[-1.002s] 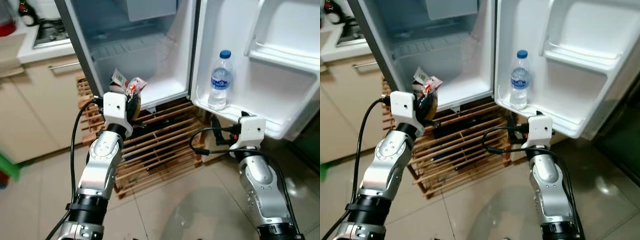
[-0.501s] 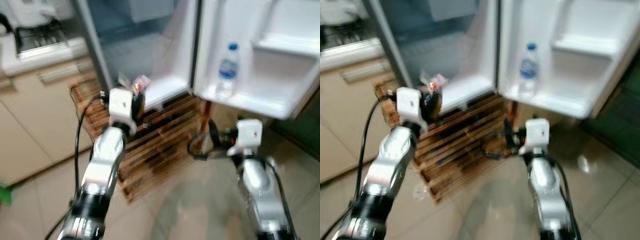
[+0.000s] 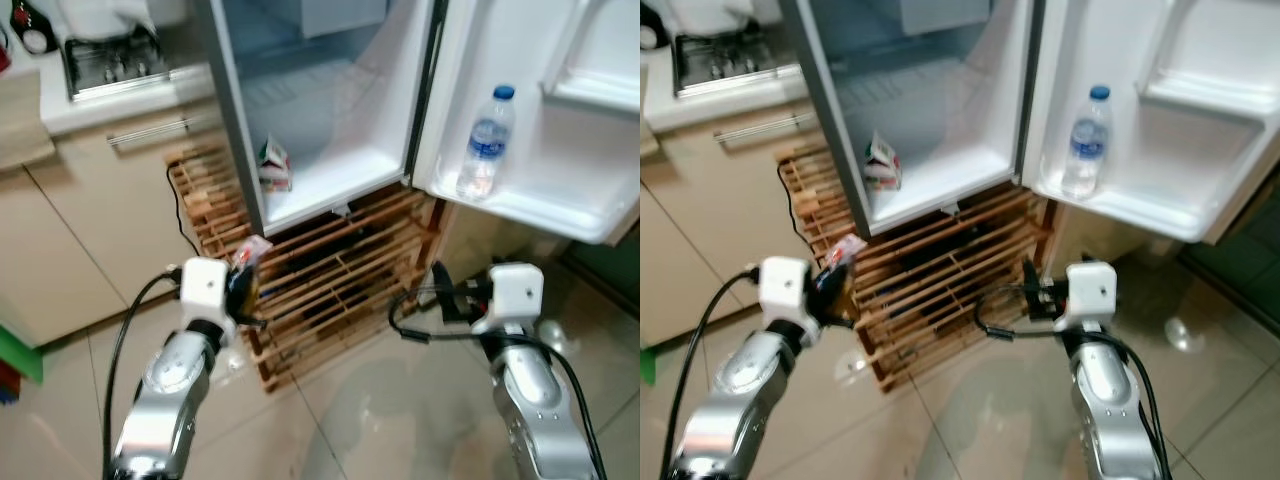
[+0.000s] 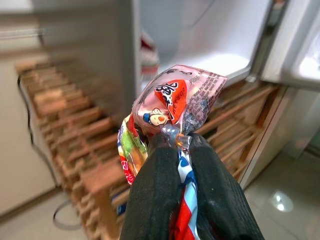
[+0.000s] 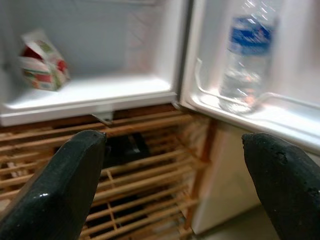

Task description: Restocking fridge

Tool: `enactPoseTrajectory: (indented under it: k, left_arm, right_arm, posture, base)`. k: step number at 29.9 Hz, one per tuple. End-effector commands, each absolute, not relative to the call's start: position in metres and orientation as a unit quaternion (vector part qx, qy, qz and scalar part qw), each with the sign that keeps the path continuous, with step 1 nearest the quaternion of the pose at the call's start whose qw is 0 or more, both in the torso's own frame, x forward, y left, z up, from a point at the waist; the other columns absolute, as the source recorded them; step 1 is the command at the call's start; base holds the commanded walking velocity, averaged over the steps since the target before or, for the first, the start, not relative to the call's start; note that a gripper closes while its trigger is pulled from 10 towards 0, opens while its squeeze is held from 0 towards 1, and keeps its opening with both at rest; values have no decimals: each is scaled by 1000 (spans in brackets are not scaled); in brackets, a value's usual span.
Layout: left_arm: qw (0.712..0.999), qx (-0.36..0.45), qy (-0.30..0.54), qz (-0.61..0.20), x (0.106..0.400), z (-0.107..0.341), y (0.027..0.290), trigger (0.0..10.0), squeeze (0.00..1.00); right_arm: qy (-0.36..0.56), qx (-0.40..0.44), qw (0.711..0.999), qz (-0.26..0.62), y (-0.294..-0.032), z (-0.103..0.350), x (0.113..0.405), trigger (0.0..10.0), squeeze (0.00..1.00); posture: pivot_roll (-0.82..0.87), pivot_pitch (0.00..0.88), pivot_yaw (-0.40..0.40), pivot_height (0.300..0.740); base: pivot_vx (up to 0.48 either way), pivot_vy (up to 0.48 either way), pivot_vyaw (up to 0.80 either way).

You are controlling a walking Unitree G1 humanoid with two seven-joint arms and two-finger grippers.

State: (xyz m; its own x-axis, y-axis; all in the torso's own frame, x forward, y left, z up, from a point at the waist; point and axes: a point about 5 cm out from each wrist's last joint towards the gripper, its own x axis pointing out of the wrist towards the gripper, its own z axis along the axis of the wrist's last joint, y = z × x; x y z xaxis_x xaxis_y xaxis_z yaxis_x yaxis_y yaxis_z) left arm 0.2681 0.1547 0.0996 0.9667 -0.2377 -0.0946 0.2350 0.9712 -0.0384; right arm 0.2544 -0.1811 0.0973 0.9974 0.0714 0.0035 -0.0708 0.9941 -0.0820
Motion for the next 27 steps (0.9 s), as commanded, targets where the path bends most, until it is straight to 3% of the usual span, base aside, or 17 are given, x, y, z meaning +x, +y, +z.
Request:
enactPoseTrajectory:
  k: [1,8,18,22,27]
  left_arm:
    - [987,2,-8,-163,278,124,136,10000,0]
    - [986,7,-24,-162,295,135,135,10000,0]
    - [993,-23,-27,-111,316,152,141,10000,0]
    - [993,-48,-23,-102,318,150,143,10000,0]
    - [994,-60,-14,-93,319,148,145,10000,0]
  right_arm:
    - [-19,-52,997,47,-177,104,260,10000,220]
    - [-31,-55,998,31,-179,109,267,10000,227]
    - [-23,-48,998,33,-175,105,266,10000,220]
    - [-24,-45,998,33,-174,104,265,10000,220]
    - [-23,-43,998,37,-173,103,264,10000,220]
  posture:
    - [-74,0,33,740]
    - [-91,0,54,740]
    - [-104,0,81,740]
    - [-104,0,83,740]
    - [-104,0,76,740]
  base:
    - [480,0,-625]
    - [480,0,-800]
    - [474,0,0]
    - [375,288,0]
    - [0,472,0]
